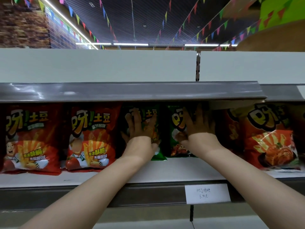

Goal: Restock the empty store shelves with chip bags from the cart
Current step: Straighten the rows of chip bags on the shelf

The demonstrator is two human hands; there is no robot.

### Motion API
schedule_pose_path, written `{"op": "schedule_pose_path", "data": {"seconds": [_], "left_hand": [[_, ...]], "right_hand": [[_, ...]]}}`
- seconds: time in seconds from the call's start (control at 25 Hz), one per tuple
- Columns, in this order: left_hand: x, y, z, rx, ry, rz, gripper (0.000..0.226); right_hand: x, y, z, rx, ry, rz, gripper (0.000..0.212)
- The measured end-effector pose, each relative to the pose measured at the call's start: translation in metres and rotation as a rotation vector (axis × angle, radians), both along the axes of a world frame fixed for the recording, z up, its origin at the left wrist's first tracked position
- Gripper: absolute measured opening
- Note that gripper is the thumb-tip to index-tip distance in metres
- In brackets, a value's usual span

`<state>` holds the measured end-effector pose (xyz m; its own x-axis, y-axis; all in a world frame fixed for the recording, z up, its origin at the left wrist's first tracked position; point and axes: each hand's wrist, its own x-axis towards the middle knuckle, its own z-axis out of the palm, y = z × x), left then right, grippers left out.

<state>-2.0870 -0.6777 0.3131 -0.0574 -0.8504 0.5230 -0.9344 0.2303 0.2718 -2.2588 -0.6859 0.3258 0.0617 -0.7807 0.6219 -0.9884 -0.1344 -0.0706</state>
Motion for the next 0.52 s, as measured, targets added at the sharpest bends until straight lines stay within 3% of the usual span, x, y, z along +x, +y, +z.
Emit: {"op": "schedule_pose_path", "data": {"seconds": [0.12,0.28,0.52], "left_hand": [[-0.003,0.002,-0.001,0.01,0.002,0.018,0.083],[-0.002,-0.009,-0.003,0.115,-0.068,0.025,0.085],[-0.003,-0.015,0.003,0.125,-0.073,0.033,0.086]], "right_hand": [[0.012,-0.001,-0.001,-0.023,0.111,-0.002,0.086],[0.017,-0.022,-0.003,0.106,0.074,0.038,0.088],[0.014,-0.025,-0.006,0.086,0.108,0.032,0.091]]}}
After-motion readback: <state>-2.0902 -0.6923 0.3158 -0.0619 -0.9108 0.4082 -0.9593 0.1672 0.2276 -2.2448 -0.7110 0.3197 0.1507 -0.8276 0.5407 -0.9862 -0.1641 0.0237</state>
